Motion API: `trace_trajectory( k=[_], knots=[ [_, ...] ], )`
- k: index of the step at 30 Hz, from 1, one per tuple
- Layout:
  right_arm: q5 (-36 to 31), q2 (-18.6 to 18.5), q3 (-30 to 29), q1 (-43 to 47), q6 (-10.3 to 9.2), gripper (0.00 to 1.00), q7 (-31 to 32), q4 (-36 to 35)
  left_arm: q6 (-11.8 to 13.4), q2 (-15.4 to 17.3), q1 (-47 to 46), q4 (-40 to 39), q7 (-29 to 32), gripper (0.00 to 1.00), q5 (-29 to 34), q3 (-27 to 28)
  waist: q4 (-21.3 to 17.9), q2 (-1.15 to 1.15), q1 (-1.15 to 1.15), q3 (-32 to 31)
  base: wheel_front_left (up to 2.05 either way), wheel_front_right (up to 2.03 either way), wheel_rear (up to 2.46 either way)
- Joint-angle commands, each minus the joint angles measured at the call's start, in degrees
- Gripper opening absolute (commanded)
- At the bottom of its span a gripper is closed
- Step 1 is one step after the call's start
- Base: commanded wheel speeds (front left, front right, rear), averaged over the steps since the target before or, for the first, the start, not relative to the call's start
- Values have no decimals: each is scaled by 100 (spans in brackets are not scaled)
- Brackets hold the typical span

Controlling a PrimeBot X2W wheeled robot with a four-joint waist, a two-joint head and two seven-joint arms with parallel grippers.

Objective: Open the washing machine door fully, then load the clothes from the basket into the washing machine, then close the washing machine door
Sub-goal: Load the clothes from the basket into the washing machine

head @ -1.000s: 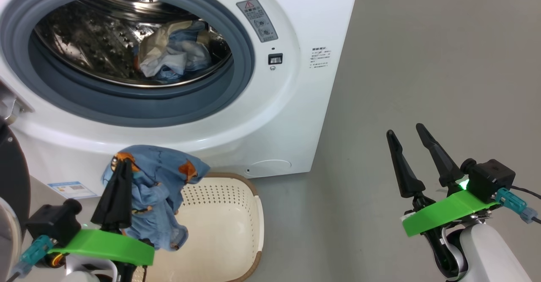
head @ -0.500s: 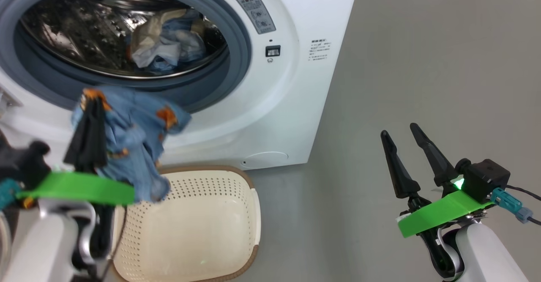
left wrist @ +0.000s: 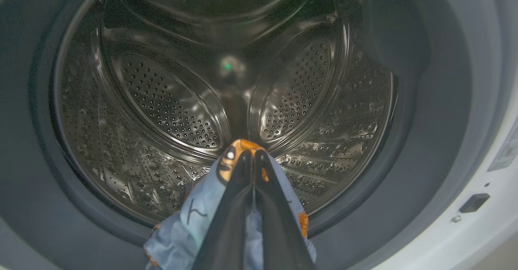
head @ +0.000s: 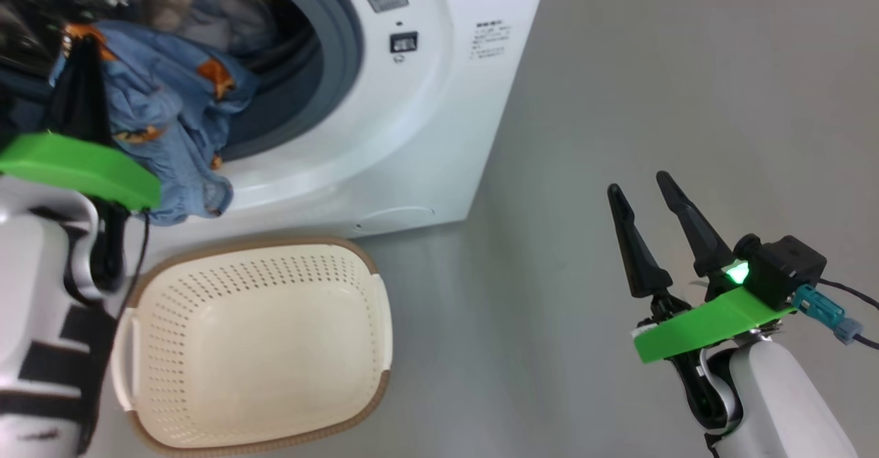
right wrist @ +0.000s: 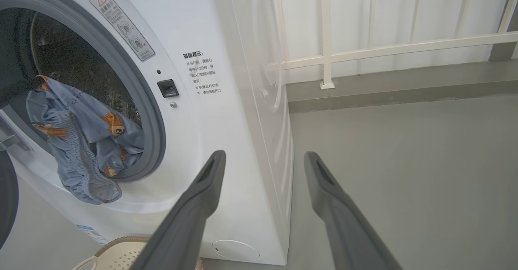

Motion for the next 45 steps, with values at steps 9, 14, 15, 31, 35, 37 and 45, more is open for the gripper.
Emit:
trace_trajectory(
  k=[9,14,15,31,35,37,45],
  knots=[
    [-68,221,82,-238,9,100,-27,-281,-206,307,-1230,1344,-191,0,207,121,-656,0,0,838,0,0,0],
    [-83,318,53,-292,9,100,-27,-351,-282,395,-1827,1911,-244,0,306,117,-868,0,0,1192,0,0,0],
    [-86,338,56,-300,9,100,-27,-366,-288,405,-1941,2014,-249,0,326,112,-906,0,0,1259,0,0,0],
    [-4,509,103,-465,9,100,-27,-462,-16,751,-2928,1381,-280,0,1108,637,-1317,0,0,1947,0,0,0],
    [66,512,124,-484,9,100,-27,-445,-34,659,-2825,1624,-281,100,1202,731,-1275,0,0,1935,0,0,0],
    [73,513,133,-497,9,100,-27,-438,-67,612,-2818,1851,-281,100,1245,694,-1234,0,0,1926,0,0,0],
    [41,514,133,-566,9,100,-27,-411,-225,497,-2939,2338,-281,100,1361,551,-1051,0,0,1903,0,0,0]
  ],
)
